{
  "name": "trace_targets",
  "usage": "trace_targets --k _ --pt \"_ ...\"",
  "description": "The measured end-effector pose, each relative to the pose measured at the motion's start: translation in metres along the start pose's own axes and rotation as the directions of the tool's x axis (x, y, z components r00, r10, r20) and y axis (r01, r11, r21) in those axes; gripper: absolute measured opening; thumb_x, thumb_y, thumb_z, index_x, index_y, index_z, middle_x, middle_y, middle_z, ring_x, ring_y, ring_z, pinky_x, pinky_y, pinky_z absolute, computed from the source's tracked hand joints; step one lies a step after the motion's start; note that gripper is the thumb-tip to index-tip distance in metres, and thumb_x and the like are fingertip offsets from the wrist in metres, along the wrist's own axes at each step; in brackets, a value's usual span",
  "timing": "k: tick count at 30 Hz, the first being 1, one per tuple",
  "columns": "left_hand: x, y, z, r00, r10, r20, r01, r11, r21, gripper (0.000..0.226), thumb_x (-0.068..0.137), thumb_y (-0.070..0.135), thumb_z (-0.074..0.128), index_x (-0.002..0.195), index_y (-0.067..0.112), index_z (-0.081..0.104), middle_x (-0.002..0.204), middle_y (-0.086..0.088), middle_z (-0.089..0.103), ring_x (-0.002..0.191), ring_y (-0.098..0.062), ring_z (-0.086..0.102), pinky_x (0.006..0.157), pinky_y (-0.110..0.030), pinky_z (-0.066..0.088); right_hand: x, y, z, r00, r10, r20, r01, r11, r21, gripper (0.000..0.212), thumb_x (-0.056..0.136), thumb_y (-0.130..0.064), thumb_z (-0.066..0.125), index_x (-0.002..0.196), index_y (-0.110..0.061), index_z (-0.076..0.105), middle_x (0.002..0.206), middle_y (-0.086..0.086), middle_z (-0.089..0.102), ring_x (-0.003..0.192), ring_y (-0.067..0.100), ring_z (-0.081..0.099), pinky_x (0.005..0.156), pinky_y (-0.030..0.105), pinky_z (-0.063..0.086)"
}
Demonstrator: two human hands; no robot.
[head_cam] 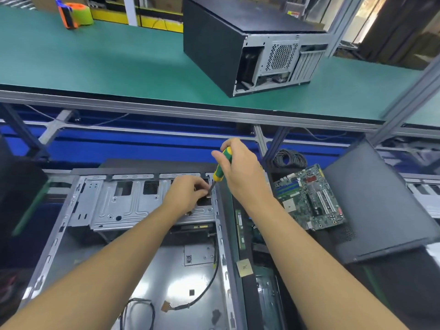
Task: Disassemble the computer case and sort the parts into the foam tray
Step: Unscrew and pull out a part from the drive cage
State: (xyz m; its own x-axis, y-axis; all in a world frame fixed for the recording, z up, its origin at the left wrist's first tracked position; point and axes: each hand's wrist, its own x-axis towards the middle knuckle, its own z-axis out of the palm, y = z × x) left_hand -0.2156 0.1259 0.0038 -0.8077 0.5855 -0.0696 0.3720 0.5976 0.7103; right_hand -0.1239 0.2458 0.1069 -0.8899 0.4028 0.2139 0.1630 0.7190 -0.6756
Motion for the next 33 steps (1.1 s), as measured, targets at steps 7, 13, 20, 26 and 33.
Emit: trace_targets --k 7,13,20,26,33 --pt "0.001 -0.003 0.002 1.0 0.008 -0.013 -0.008 1.0 -0.019 0.014 0.093 0.017 0.068 0.091 0.03 0.074 0.089 0.009 0.073 0.059 -0.007 0.064 0.061 -0.02 0.049 0.015 -0.006 0.001 1.0 -0.022 0.005 0.023 0.99 -0.138 0.03 0.102 -0.039 0.054 0.099 -0.009 0.05 0.087 0.003 0.057 0.076 0.026 0.054 0.059 0.035 0.035" --pt "0.0 -0.008 0.001 0.999 0.031 0.022 -0.03 0.998 -0.052 0.019 0.091 0.01 0.067 0.1 0.024 0.076 0.067 0.021 0.061 0.05 0.004 0.057 0.049 -0.007 0.039 0.021 -0.019 -0.004 0.972 -0.056 0.228 0.096 0.98 -0.172 0.017 0.105 -0.03 0.048 0.104 -0.014 0.048 0.1 0.001 0.053 0.085 0.027 0.054 0.078 0.042 0.044" --pt "-0.003 -0.007 -0.019 0.99 0.132 0.051 -0.107 0.933 -0.344 0.042 0.088 0.008 0.068 0.104 0.046 0.065 0.087 0.021 0.068 0.061 0.005 0.054 0.059 -0.008 0.041 0.028 -0.027 -0.007 0.958 0.07 0.277 0.036 0.933 -0.359 0.028 0.107 -0.038 0.043 0.103 -0.01 0.04 0.081 0.004 0.047 0.072 0.025 0.047 0.061 0.038 0.035" --pt "0.01 0.01 -0.04 0.918 0.299 0.262 -0.136 0.854 -0.502 0.036 0.097 0.002 0.059 0.119 0.029 0.063 0.117 0.016 0.071 0.114 -0.001 0.062 0.099 -0.019 0.047 0.037 -0.026 -0.017 0.915 0.008 0.403 0.168 0.901 -0.399 0.024 0.106 -0.033 0.046 0.108 -0.01 0.045 0.093 0.007 0.051 0.081 0.027 0.047 0.053 0.032 0.027" --pt "0.009 0.015 -0.032 0.936 0.299 0.185 -0.199 0.885 -0.422 0.035 0.097 0.002 0.06 0.105 0.036 0.066 0.103 0.021 0.074 0.106 0.004 0.065 0.089 -0.007 0.045 0.045 -0.026 -0.029 0.817 -0.03 0.575 0.292 0.882 -0.37 0.017 0.105 -0.032 0.045 0.099 -0.016 0.042 0.085 -0.003 0.046 0.089 0.026 0.048 0.065 0.037 0.034"
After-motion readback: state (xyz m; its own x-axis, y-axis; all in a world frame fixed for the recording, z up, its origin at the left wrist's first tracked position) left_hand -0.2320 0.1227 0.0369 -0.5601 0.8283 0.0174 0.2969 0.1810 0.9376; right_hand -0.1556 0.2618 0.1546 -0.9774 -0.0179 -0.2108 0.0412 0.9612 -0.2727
